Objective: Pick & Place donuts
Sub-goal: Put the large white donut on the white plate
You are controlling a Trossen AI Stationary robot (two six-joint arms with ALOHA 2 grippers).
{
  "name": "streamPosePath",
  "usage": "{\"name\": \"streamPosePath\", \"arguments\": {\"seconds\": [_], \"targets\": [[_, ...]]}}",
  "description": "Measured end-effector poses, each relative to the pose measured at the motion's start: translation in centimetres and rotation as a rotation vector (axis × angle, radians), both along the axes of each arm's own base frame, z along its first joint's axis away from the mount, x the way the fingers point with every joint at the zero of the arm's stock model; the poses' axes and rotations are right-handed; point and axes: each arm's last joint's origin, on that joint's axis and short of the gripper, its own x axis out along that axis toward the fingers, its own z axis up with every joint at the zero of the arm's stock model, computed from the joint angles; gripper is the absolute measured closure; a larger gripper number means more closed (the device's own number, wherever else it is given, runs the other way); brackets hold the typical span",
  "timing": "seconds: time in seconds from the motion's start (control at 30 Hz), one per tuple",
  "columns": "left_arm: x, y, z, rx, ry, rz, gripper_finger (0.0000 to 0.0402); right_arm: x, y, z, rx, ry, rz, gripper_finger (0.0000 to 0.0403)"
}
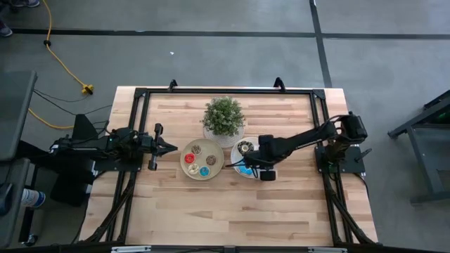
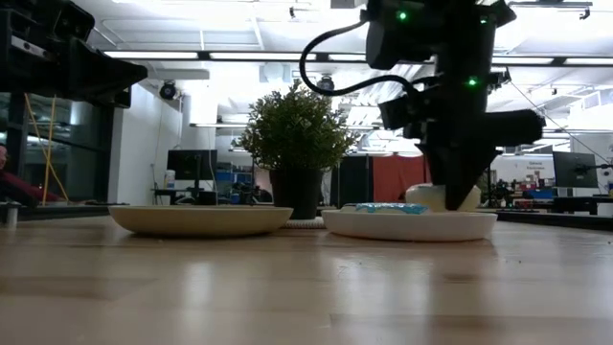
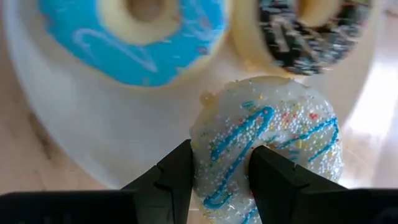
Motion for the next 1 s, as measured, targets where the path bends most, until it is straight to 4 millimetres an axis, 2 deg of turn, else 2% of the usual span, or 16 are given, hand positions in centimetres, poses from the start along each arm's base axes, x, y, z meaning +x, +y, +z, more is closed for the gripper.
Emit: {"name": "streamPosePath", "arguments": {"seconds": [0.3, 0.73, 0.87, 1.0], "targets": [[0.0, 0.0, 0.0, 0.000, 0.000, 0.000, 0.0401, -0.3, 0.5, -1.3, 0.029, -0.029, 0.017, 0.0270], [0.0, 0.0, 0.0, 0.000, 0.000, 0.000, 0.0401, 0.1, 0.6, -1.3, 0.042, -0.076, 0.018, 0.0267], [0.0, 0.0, 0.0, 0.000, -0.001, 0.000, 0.0401, 0.1, 0.6, -1.3, 0.047, -0.080, 0.018, 0.0252], [0.0, 0.0, 0.0, 0.000, 0.000, 0.000, 0.0401, 0.1, 0.7, -1.3, 0.073, -0.079, 0.019, 0.0220]]}}
